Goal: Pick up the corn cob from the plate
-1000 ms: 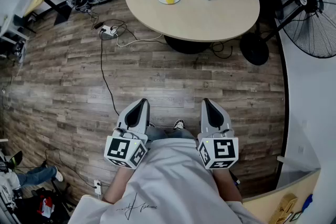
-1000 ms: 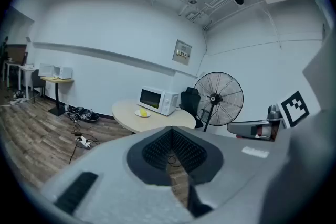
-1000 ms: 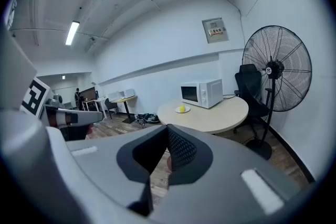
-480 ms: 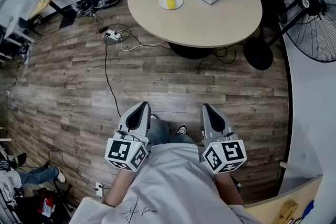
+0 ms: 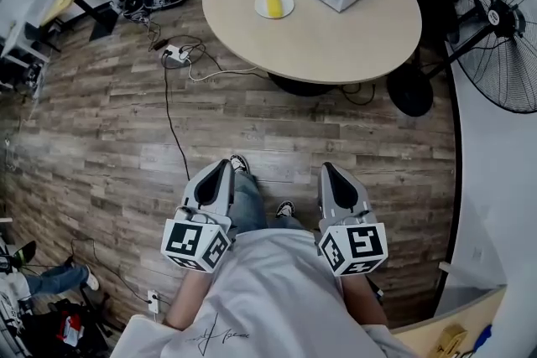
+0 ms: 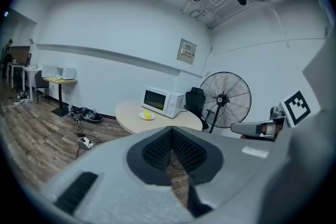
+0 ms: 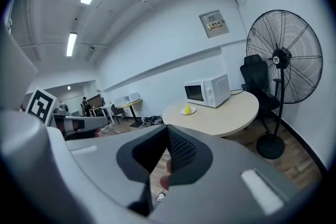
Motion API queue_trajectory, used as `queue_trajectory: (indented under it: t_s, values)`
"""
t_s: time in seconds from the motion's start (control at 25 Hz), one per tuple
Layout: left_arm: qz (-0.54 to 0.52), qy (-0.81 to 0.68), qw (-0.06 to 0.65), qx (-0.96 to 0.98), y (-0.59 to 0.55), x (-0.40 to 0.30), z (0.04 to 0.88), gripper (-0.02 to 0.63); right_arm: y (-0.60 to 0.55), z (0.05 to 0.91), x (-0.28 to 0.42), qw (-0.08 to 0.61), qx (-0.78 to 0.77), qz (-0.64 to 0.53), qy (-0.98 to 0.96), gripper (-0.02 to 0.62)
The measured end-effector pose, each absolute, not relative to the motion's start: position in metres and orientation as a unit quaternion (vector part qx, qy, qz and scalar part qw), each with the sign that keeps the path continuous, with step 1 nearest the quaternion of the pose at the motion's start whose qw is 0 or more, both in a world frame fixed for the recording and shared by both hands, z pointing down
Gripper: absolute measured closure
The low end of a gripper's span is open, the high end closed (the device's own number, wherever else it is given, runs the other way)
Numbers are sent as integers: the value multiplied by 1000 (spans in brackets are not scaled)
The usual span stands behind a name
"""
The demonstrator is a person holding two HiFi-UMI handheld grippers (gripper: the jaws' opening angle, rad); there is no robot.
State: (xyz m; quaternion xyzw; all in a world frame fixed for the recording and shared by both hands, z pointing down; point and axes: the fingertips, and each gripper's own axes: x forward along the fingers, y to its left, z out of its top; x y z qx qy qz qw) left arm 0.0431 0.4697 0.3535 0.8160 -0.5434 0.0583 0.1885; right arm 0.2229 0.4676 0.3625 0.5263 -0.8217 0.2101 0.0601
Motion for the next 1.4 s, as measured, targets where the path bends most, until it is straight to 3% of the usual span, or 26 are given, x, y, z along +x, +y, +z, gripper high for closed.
queue_trajectory:
  t_s: [0.76,1.4]
  values:
    - [86,-491,193,845,349,-26,345,615,355,356,122,84,513,222,-825,583]
    - [89,-476,184,855,268,-130,336,615,265,347,4,106,521,209,-821,583]
